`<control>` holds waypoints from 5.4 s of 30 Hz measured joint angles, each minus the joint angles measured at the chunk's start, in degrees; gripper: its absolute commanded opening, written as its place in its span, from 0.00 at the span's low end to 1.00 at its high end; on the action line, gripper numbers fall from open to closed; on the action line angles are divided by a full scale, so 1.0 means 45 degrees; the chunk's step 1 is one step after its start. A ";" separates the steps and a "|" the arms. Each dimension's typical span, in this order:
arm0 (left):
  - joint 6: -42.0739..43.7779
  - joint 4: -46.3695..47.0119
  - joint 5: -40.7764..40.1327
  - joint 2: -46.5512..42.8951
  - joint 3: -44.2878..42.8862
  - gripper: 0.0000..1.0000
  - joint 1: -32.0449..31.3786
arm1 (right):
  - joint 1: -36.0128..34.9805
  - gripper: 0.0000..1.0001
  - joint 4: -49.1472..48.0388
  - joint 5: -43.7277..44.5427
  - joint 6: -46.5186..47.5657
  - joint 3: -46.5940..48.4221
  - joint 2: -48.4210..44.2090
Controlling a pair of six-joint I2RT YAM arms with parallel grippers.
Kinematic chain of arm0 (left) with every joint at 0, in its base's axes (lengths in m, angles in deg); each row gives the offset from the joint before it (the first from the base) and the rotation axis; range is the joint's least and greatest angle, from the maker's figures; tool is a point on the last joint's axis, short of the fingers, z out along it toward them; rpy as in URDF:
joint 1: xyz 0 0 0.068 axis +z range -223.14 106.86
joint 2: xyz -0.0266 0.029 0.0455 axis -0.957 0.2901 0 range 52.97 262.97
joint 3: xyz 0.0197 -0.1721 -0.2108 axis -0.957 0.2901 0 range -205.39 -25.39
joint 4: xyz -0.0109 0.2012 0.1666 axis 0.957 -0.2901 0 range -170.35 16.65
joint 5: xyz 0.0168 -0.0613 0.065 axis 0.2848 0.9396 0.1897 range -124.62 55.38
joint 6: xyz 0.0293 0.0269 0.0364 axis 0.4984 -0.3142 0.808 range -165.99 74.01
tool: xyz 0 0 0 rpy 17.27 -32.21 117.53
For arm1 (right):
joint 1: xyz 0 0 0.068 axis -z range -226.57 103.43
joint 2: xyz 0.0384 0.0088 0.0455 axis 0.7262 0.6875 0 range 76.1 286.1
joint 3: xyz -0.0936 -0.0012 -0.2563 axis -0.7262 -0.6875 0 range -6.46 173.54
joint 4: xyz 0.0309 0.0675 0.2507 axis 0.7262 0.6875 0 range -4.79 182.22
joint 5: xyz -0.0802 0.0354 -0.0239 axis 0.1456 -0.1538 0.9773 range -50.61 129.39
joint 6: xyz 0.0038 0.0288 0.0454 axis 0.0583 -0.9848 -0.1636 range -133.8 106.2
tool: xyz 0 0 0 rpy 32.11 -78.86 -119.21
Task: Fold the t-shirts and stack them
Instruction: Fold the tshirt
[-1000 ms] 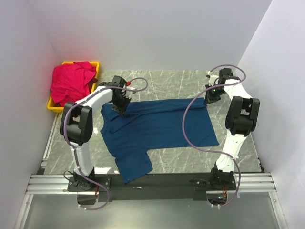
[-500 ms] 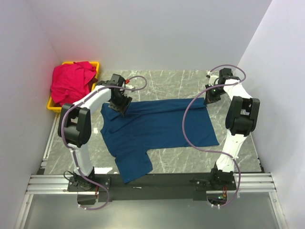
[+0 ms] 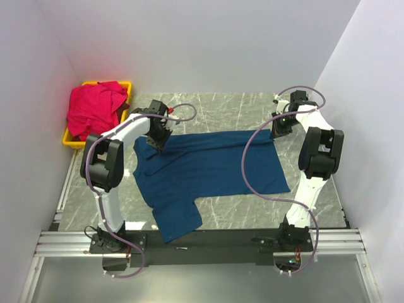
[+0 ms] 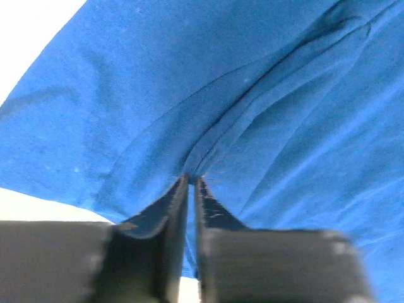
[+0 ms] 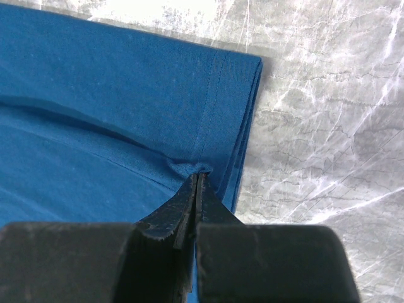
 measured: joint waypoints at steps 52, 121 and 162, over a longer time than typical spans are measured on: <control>0.1321 -0.2021 0.1865 -0.2788 0.3011 0.60 -0.0908 | 0.0000 0.00 0.0034 0.0175 0.0194 0.0000 0.0000; 0.0515 -0.2671 0.1948 -0.2914 0.3483 0.00 -0.1535 | 0.0000 0.01 0.0204 0.0529 0.0622 -0.0010 0.0000; -0.0019 0.0262 0.2579 0.2220 -0.3220 0.50 -0.2108 | -0.1384 0.15 0.0665 0.2205 0.1477 0.0233 0.1020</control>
